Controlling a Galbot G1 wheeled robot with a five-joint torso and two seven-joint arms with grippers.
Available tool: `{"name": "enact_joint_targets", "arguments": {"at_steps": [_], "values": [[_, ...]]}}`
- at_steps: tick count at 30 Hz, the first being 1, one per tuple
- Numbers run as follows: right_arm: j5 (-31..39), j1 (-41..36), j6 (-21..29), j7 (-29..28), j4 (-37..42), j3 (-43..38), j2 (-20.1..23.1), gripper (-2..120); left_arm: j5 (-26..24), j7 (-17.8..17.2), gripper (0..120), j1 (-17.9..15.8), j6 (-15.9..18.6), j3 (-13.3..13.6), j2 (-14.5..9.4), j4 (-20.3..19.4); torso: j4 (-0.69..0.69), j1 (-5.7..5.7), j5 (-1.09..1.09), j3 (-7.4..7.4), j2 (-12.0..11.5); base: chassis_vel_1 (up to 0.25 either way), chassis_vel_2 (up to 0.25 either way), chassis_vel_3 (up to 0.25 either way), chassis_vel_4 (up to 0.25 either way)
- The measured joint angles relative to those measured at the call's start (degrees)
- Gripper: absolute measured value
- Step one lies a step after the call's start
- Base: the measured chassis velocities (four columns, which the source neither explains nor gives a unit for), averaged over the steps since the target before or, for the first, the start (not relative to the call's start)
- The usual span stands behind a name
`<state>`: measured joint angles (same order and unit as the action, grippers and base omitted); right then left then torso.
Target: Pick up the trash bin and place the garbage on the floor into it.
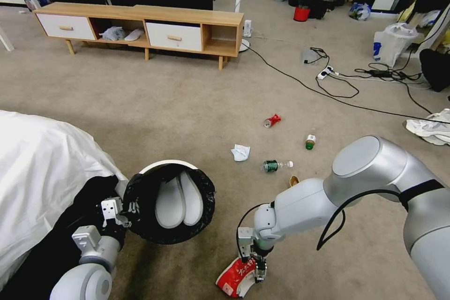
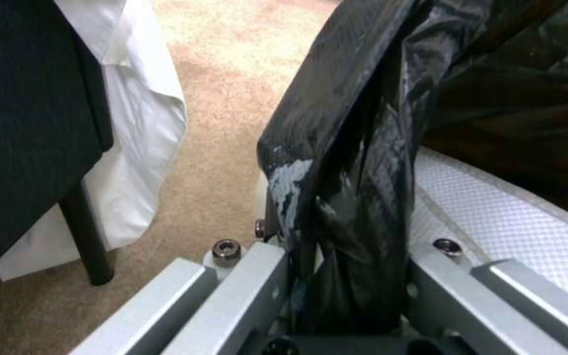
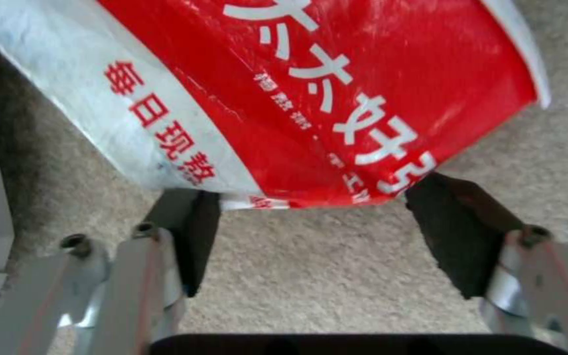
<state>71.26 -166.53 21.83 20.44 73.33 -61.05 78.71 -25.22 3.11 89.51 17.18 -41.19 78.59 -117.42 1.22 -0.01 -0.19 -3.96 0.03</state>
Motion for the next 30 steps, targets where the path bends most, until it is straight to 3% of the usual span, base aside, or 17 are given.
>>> {"name": "enact_joint_targets", "arguments": {"at_steps": [18,20,23,30], "values": [[-0.13,-0.08,-0.56,-0.05,-1.42,0.04,0.7,22,-0.01,0.1,1,-0.33,-0.1,0.1,-0.09,0.57,0.0,0.01,0.04,-0.04,-0.04,0.0,0.0,0.0,0.0],[-0.19,-0.1,-0.76,0.07,-1.74,0.14,0.93,9,-0.1,0.15,1,-0.4,-0.12,0.0,-0.23,0.68,0.0,0.01,0.05,-0.06,-0.05,0.0,0.0,0.0,0.0],[-0.17,-0.35,-0.98,0.64,-1.85,0.24,1.18,0,-0.14,0.2,1,-0.43,-0.14,-0.13,-0.34,0.74,0.02,0.02,0.08,-0.09,-0.07,0.0,0.0,0.0,0.0],[-0.17,-0.99,-1.08,0.82,-1.95,0.09,1.27,0,-0.14,0.28,1,-0.39,-0.2,-0.13,-0.22,0.83,0.01,0.02,0.05,-0.04,-0.05,0.0,0.0,0.0,0.0]]}}
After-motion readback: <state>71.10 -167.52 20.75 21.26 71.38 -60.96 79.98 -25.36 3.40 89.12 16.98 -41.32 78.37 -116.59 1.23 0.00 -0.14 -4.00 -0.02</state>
